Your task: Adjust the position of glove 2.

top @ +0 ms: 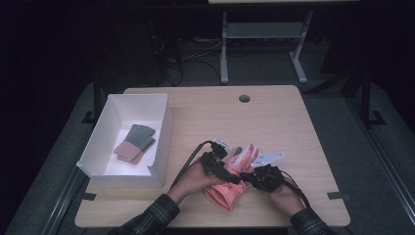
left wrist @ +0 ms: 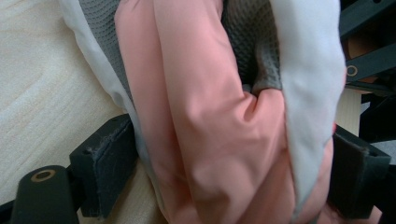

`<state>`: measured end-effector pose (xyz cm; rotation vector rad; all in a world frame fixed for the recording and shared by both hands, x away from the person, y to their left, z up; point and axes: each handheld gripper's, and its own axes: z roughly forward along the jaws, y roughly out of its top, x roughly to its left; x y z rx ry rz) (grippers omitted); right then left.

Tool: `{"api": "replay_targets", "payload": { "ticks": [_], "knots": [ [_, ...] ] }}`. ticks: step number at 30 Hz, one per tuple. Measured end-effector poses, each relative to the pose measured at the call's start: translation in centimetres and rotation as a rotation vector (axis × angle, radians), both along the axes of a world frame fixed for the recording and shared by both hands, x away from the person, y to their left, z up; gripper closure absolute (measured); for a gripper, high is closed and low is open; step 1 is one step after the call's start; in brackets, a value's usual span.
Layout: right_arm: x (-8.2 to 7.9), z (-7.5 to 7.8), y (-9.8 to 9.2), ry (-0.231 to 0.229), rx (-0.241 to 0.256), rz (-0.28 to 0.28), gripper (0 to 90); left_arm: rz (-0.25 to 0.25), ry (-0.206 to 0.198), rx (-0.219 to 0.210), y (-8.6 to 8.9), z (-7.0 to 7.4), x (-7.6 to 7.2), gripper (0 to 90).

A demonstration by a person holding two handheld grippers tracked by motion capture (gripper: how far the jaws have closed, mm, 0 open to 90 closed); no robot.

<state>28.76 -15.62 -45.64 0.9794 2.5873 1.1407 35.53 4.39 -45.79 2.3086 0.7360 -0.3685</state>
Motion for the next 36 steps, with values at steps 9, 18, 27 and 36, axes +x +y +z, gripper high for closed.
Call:
{"api": "replay_targets", "payload": {
  "ticks": [9, 18, 27, 36],
  "knots": [
    [0.0, -0.1, 0.1, -0.003, 0.005, -0.002, 90.0, -0.013, 0.044, -0.048, 0.1, -0.3, 0.1, 22.8],
    [0.2, -0.1, -0.1, -0.009, 0.017, 0.008, 90.0, -0.007, 0.098, -0.087, 1.0, -0.9, 0.8, 51.5],
    [0.0, 0.7, -1.3, 0.002, 0.070, 0.031, 78.4, 0.000, 0.074, -0.077, 1.0, -0.3, 0.7, 62.4],
    [-0.6, 1.8, -3.9, -0.059, 0.113, -0.064, 43.3, 0.006, 0.090, -0.098, 1.3, 0.3, 0.9, 64.1]
  ]
}}
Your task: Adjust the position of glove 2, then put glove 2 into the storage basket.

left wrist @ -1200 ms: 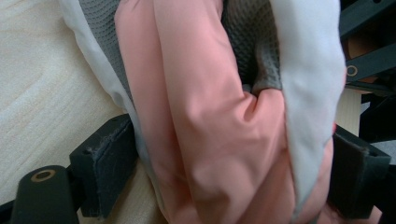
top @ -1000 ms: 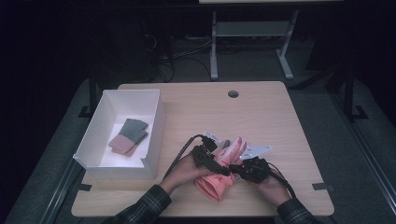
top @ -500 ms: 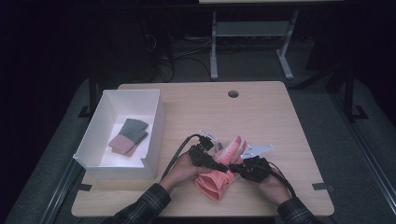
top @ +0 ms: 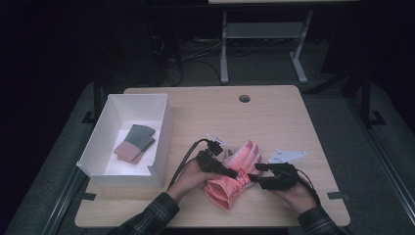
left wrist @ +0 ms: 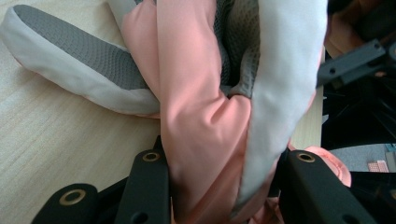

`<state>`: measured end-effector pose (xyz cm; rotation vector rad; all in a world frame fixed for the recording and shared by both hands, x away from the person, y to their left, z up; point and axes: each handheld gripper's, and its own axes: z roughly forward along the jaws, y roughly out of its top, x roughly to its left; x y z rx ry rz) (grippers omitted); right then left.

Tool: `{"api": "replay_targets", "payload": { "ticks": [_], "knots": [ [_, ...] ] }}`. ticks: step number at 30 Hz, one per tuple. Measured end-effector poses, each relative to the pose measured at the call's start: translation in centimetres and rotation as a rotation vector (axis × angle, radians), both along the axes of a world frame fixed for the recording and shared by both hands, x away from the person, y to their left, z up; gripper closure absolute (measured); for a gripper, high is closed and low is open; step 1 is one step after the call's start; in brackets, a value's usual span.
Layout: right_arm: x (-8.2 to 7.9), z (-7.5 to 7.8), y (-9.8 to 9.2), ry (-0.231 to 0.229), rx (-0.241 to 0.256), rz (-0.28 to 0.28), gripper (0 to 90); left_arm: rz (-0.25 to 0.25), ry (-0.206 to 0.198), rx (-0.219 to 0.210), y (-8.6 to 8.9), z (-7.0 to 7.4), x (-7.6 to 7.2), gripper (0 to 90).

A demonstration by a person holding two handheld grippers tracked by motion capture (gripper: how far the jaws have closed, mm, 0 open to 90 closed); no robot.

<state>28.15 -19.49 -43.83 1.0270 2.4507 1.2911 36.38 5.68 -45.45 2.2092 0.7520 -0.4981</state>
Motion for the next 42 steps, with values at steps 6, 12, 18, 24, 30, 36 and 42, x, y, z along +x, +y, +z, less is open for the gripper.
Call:
{"api": "replay_targets", "payload": {
  "ticks": [6, 12, 18, 24, 30, 36, 42],
  "knots": [
    [0.1, 0.0, -1.6, -0.034, -0.007, -0.066, 26.8, 0.014, -0.028, -0.001, 0.6, 1.1, 0.0, 64.8],
    [0.2, -0.1, -2.7, -0.064, -0.024, -0.127, 16.9, 0.024, -0.051, -0.002, 1.2, 2.4, -0.2, 64.9],
    [0.6, -1.0, -3.5, -0.063, -0.050, -0.170, 13.9, 0.052, -0.068, -0.013, 2.0, 3.6, -0.2, 64.9],
    [0.9, -1.4, -3.8, -0.055, -0.062, -0.199, 13.8, 0.087, -0.102, -0.020, 3.0, 5.4, -0.2, 64.7],
    [1.3, -1.9, -4.1, -0.028, -0.086, -0.222, 13.5, 0.141, -0.136, -0.037, 4.4, 8.0, -0.1, 64.6],
    [1.5, -2.2, -4.5, -0.018, -0.094, -0.247, 13.4, 0.187, -0.177, -0.047, 6.0, 10.6, -0.1, 64.6],
    [1.8, -2.4, -4.7, -0.016, -0.105, -0.251, 13.3, 0.216, -0.224, -0.041, 7.6, 13.9, 0.4, 64.4]
  ]
}}
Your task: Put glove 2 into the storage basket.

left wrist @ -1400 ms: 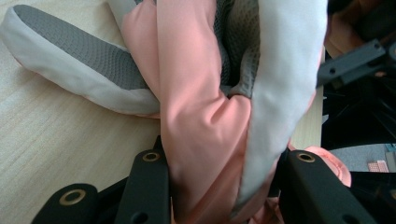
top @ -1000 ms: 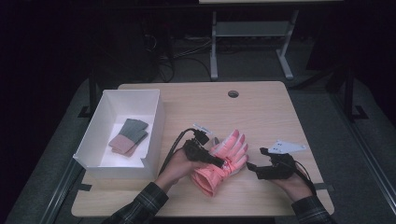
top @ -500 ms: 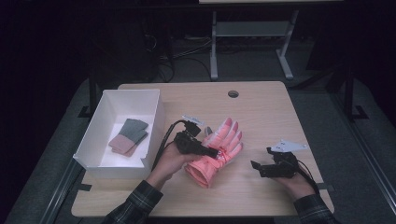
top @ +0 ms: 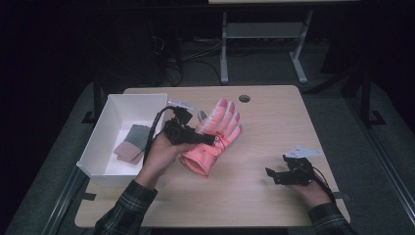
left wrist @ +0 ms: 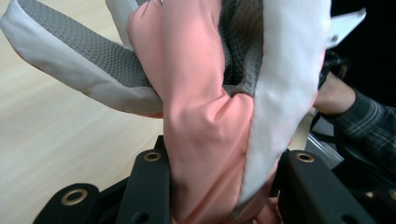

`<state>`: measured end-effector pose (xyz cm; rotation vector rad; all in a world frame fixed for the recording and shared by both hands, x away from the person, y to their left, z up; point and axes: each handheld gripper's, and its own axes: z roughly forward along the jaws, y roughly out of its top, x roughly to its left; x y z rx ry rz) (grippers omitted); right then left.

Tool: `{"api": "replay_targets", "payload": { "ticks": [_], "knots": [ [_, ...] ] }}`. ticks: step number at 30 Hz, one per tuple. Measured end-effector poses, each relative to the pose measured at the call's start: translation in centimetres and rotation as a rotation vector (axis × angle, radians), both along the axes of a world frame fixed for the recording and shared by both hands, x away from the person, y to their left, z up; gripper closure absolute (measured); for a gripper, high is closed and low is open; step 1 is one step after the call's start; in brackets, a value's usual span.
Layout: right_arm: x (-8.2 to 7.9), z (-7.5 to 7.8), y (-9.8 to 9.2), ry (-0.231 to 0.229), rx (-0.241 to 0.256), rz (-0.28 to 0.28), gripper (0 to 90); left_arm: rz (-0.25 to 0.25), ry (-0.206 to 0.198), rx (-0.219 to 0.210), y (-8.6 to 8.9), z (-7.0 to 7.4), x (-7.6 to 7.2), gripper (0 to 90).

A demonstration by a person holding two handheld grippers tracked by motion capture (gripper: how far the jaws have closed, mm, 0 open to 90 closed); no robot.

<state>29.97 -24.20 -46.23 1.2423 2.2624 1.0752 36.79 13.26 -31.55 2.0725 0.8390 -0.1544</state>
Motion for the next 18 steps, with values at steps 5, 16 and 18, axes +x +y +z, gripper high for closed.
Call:
{"api": "replay_targets", "payload": {
  "ticks": [5, 16, 18],
  "knots": [
    [0.0, -0.1, 0.0, 0.009, 0.000, -0.006, 13.2, 0.037, -0.007, -0.013, 1.6, 2.0, 0.4, 64.3],
    [0.0, -0.1, 0.0, 0.008, -0.003, -0.001, 13.3, 0.156, -0.051, -0.015, 7.7, 5.9, 1.4, 64.1],
    [0.0, -0.1, 0.0, 0.011, -0.002, -0.002, 13.2, 0.194, -0.050, -0.023, 9.3, 6.2, 1.7, 64.1]
  ]
}}
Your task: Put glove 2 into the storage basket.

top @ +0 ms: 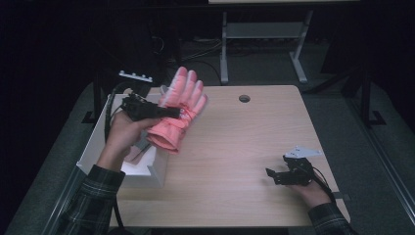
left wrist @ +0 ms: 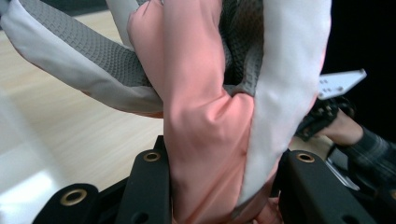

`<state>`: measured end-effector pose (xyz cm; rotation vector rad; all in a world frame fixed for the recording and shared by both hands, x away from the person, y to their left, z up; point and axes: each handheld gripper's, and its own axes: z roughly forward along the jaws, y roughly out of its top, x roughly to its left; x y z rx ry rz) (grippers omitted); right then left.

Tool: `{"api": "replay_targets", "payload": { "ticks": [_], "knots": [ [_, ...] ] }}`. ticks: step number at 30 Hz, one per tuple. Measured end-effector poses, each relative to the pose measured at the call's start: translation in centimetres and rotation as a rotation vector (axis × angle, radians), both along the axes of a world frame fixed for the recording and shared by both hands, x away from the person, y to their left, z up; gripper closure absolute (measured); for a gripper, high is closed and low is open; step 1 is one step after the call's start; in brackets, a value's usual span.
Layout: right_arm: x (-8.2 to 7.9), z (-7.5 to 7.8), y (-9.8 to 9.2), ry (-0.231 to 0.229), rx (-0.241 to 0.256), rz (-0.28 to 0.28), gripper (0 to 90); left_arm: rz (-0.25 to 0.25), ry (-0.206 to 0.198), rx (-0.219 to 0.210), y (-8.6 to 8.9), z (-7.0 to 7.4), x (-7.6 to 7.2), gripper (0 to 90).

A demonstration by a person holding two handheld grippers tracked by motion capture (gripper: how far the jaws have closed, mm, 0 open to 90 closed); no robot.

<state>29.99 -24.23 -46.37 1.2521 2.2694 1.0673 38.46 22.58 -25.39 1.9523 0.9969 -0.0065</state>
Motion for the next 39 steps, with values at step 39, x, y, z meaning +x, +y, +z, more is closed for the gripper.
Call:
{"api": "replay_targets", "payload": {
  "ticks": [39],
  "knots": [
    [0.0, -0.1, 0.1, 0.004, -0.003, 0.007, 13.3, 0.262, 0.239, 0.119, 10.3, -12.1, 3.8, 62.5]
  ]
}}
